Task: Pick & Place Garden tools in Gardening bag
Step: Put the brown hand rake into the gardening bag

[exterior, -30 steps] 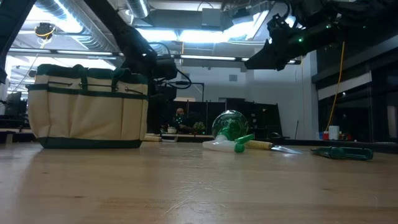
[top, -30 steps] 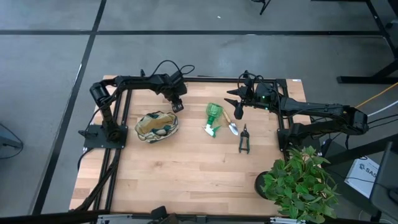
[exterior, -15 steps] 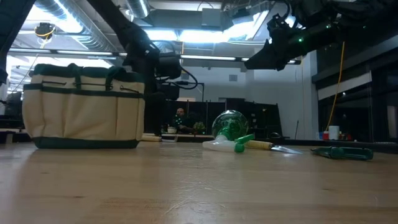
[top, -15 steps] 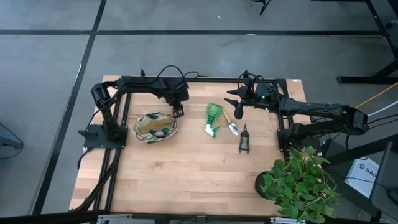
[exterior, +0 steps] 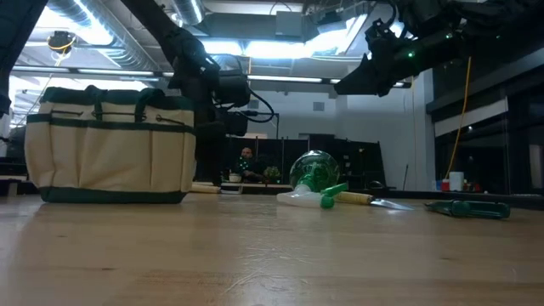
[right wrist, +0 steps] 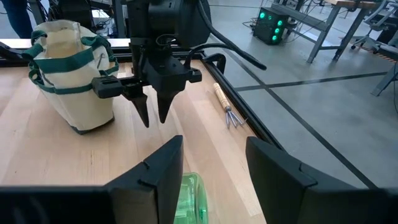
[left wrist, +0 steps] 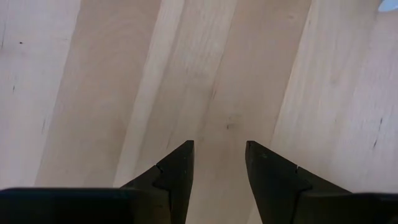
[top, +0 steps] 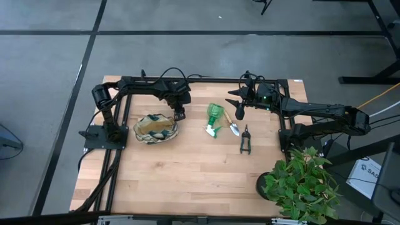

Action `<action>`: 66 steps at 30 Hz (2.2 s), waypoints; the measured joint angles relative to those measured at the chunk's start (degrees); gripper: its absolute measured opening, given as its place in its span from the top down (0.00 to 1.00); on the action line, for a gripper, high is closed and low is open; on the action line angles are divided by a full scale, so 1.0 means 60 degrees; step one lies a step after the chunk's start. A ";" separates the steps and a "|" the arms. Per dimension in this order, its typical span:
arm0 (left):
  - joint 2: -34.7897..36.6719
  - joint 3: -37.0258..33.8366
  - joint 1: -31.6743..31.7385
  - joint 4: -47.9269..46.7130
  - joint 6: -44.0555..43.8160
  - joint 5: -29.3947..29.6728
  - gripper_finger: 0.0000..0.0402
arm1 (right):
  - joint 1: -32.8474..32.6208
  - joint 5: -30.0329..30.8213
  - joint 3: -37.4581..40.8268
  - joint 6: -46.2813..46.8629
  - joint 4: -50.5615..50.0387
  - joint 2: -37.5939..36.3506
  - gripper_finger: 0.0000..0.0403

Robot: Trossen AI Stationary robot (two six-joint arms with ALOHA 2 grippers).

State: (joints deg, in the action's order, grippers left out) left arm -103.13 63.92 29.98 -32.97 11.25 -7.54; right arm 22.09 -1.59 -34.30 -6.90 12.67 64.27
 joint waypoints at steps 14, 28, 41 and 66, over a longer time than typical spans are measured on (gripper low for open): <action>0.0000 -0.0002 0.0004 0.0029 0.0082 -0.0063 0.76 | 0.0000 -0.0002 0.0000 -0.0002 0.0000 0.0000 0.56; 0.0002 -0.0002 0.0004 0.0328 0.0246 -0.0216 0.99 | 0.0000 -0.0002 0.0000 0.0000 0.0000 0.0000 0.56; 0.0004 -0.0004 0.0004 0.0693 0.0569 -0.0232 1.00 | 0.0000 -0.0002 0.0000 -0.0003 0.0000 0.0000 0.56; 0.0004 0.0000 0.0025 0.1330 0.0472 0.0340 0.95 | 0.0000 0.0001 0.0000 0.0001 0.0000 0.0000 0.56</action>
State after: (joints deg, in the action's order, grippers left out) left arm -103.11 63.92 30.13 -24.99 14.08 -5.50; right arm 22.09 -1.58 -34.30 -6.90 12.67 64.27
